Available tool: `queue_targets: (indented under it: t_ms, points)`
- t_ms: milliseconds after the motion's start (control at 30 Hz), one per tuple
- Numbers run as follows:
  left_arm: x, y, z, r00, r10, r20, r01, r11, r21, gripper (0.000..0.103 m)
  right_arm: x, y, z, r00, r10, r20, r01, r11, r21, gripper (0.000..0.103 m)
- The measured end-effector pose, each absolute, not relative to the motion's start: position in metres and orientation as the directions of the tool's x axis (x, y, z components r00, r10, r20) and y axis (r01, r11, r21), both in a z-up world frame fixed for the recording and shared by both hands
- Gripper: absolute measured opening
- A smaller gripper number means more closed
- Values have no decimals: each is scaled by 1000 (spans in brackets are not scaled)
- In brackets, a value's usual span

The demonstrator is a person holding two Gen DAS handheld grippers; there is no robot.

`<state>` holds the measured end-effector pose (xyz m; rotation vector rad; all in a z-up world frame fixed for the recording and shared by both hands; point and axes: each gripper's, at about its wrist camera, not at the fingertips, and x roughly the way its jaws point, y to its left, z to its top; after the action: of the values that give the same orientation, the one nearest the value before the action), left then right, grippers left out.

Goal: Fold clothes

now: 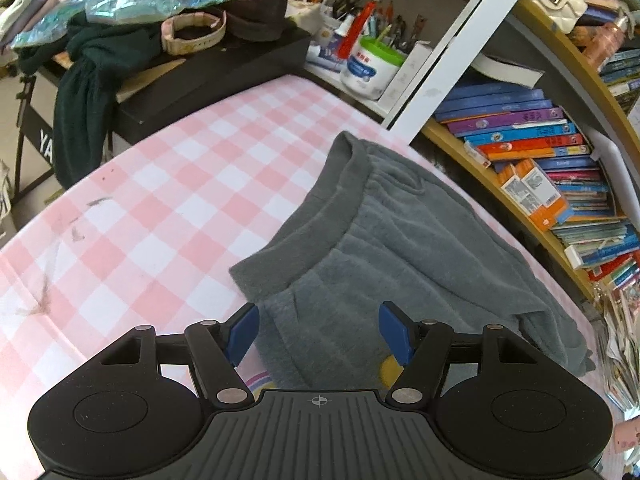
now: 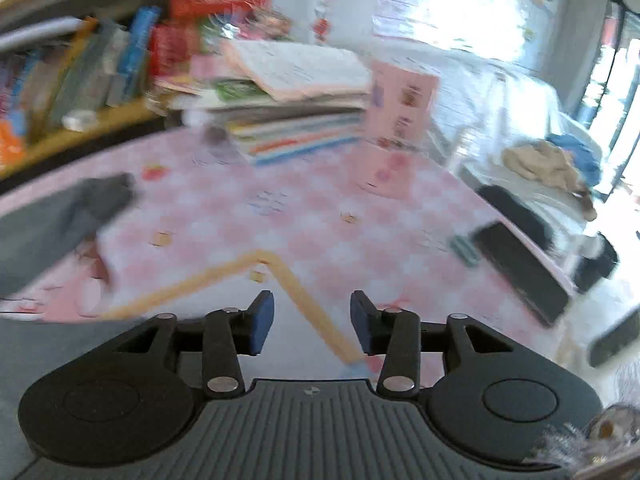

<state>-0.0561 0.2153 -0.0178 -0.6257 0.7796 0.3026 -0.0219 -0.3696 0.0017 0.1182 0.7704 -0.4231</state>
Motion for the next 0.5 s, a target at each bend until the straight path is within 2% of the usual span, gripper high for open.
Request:
queue_targets:
  t_ms: [100, 200, 333, 500]
  points:
    - [-52, 214, -19, 680, 23, -733, -471, 780, -412, 67, -20, -339, -4, 669, -198, -716, 286, 958, 1, 57]
    - [-49, 211, -18, 688, 14, -726, -455, 787, -416, 67, -9, -309, -26, 624, -130, -770, 190, 982, -12, 62]
    - [-52, 212, -17, 690, 11, -724, -451, 788, -418, 67, -3, -305, -50, 549, -198, -812, 202, 974, -101, 56]
    - [-61, 221, -21, 680, 27, -732, -484, 767, -421, 67, -11, -334, -43, 561, -324, -762, 317, 934, -164, 57]
